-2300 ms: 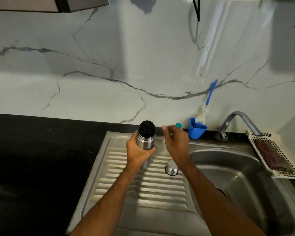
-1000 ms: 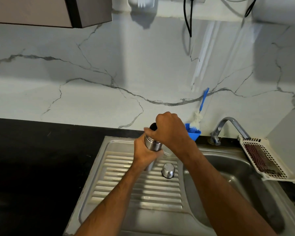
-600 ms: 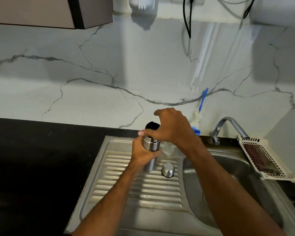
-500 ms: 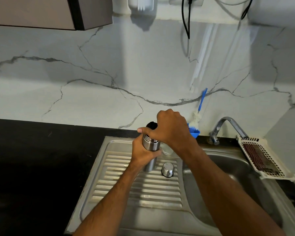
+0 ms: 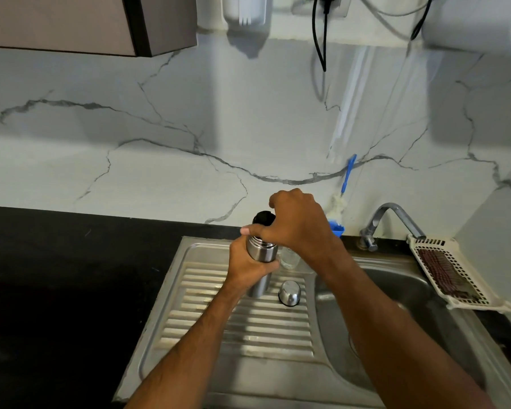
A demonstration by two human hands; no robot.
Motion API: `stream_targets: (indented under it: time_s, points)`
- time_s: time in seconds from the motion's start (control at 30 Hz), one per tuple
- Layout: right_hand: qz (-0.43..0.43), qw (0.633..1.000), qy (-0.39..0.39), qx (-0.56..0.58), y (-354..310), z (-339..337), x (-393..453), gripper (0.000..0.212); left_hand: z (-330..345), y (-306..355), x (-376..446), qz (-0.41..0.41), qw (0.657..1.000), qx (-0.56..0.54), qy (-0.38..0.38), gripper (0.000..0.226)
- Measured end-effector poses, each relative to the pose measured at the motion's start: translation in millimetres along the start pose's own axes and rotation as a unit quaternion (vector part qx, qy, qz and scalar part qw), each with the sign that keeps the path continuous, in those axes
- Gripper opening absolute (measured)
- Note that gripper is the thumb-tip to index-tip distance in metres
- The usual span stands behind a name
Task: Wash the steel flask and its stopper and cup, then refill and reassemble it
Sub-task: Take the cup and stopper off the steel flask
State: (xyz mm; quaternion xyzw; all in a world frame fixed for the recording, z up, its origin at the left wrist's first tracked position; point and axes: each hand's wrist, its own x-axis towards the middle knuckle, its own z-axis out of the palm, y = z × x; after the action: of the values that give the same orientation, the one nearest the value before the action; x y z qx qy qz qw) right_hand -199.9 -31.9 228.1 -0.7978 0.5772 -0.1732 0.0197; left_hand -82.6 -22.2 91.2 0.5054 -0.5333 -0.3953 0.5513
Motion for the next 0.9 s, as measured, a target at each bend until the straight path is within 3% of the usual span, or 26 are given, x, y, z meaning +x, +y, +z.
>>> stream_targets:
  time_s: [0.07, 0.13, 0.17, 0.23, 0.33, 0.4, 0.53, 0.57, 0.67, 0.73, 0.9]
  points:
    - [-0.013, 1.000, -0.002, -0.001, -3.7, 2.4, -2.7, 0.056, 0.4, 1.4, -1.5, 0.000, 1.000, 0.004, 0.000, 0.049]
    - [-0.060, 0.996, -0.051, 0.043, -2.3, -0.4, -1.0, 0.025, 0.0, 1.8, -2.7, 0.008, 1.000, 0.005, 0.005, 0.050]
    - [-0.079, 0.991, -0.091, 0.064, -0.6, -4.6, -1.0, 0.024, -0.4, 1.7, -3.4, 0.013, 1.000, 0.004, 0.005, 0.049]
    - [-0.107, 0.976, -0.155, 0.113, 1.4, -12.6, -3.2, 0.058, -1.5, -0.2, -3.5, 0.022, 1.000, 0.006, 0.006, 0.047]
    - [-0.062, 0.991, -0.103, 0.064, 2.8, -5.6, -5.1, 0.077, -0.8, -0.5, -5.0, 0.017, 1.000, 0.013, 0.007, 0.049]
    - [-0.020, 0.998, -0.057, 0.010, 1.4, 3.5, -3.9, 0.075, 1.6, 3.4, -7.2, 0.002, 1.000, 0.008, 0.005, 0.053]
    - [-0.036, 0.997, -0.060, 0.031, -2.8, 5.4, -2.6, 0.028, 2.6, 4.5, -7.6, 0.009, 1.000, 0.013, 0.002, 0.054]
    - [-0.048, 0.994, -0.086, 0.056, -2.5, 1.2, -2.8, 0.027, 1.6, 3.6, -7.6, 0.013, 1.000, 0.015, -0.002, 0.052]
    - [-0.083, 0.983, -0.141, 0.086, -1.8, -7.8, -4.7, 0.052, 0.4, 2.6, -7.1, 0.015, 1.000, 0.014, 0.000, 0.049]
    - [-0.074, 0.990, -0.107, 0.052, -1.3, -3.1, -5.0, 0.063, 1.7, 2.0, -7.0, 0.016, 1.000, 0.016, 0.001, 0.049]
    - [-0.038, 0.997, -0.034, 0.058, 2.2, 4.4, 0.4, 0.048, 4.8, 2.9, -6.6, -0.001, 1.000, 0.016, -0.004, 0.053]
